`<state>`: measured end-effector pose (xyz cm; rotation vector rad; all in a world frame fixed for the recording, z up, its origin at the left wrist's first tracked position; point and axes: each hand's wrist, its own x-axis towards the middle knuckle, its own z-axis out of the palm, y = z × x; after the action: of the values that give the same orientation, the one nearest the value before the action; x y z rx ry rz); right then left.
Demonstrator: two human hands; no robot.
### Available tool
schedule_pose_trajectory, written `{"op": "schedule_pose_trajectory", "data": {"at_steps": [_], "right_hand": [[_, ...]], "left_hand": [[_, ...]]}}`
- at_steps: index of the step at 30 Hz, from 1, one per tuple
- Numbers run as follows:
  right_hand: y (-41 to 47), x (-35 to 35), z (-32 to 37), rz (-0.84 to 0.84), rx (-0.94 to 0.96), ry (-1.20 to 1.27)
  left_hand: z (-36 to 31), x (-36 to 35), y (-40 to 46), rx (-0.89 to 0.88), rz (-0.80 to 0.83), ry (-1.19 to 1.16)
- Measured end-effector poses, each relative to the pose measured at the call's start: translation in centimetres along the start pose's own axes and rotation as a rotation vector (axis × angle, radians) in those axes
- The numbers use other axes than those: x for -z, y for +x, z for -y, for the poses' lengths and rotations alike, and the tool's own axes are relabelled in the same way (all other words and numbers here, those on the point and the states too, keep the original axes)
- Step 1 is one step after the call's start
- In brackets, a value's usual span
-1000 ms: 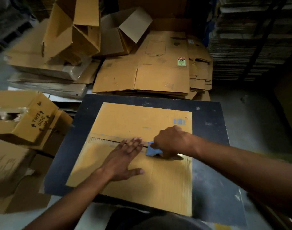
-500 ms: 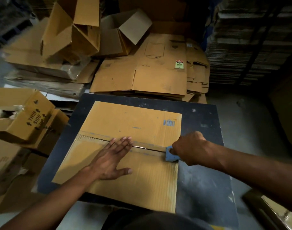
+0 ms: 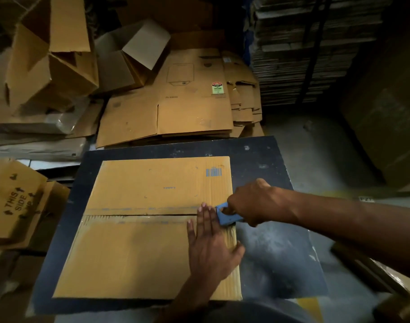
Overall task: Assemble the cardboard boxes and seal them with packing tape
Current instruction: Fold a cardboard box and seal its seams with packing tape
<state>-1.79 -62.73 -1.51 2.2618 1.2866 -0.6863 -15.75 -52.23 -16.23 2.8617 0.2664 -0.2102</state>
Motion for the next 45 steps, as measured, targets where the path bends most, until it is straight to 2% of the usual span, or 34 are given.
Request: {"op": "schedule_pose_trajectory", "data": {"at_steps": [13, 20, 25, 28, 33, 38, 42, 45], "right_hand": [[-4.6, -2.9, -3.7, 0.004, -0.072, 0.069], [-6.5, -4.1, -5.4, 0.06, -0.114, 0.129], [-5.1, -4.9, -4.4, 0.05, -0.132, 0.037], [-3.6, -4.6, -3.6, 0.077, -0.17, 0.077], [-1.4, -4.9, -2.3, 0.141, -0.202, 0.131], [1.8, -5.8, -1.3, 0.119, -0.258, 0.189], [2.3, -9.1, -0.9, 0.166, -0.239, 0.056], [1.0, -13.5, -3.3, 0.225, -0.242, 0.183]], "left_hand": [[-0.3, -0.2, 0.2, -0.01, 0.001, 0.076], [-0.3, 0.0, 0.2, -0.001, 0.02, 0.084], [-0.3, 0.1, -0.1, 0.004, 0.01, 0.077], [-0.4, 1.2, -0.3, -0.055, 0.028, 0.064], [-1.3, 3.2, 0.9, -0.171, 0.153, 0.257], [-2.4, 3.8, 2.1, -0.23, 0.227, 0.411], [-2.2, 4.0, 2.3, -0.254, 0.198, 0.47], [-1.9, 4.0, 2.4, -0.274, 0.185, 0.479]]}}
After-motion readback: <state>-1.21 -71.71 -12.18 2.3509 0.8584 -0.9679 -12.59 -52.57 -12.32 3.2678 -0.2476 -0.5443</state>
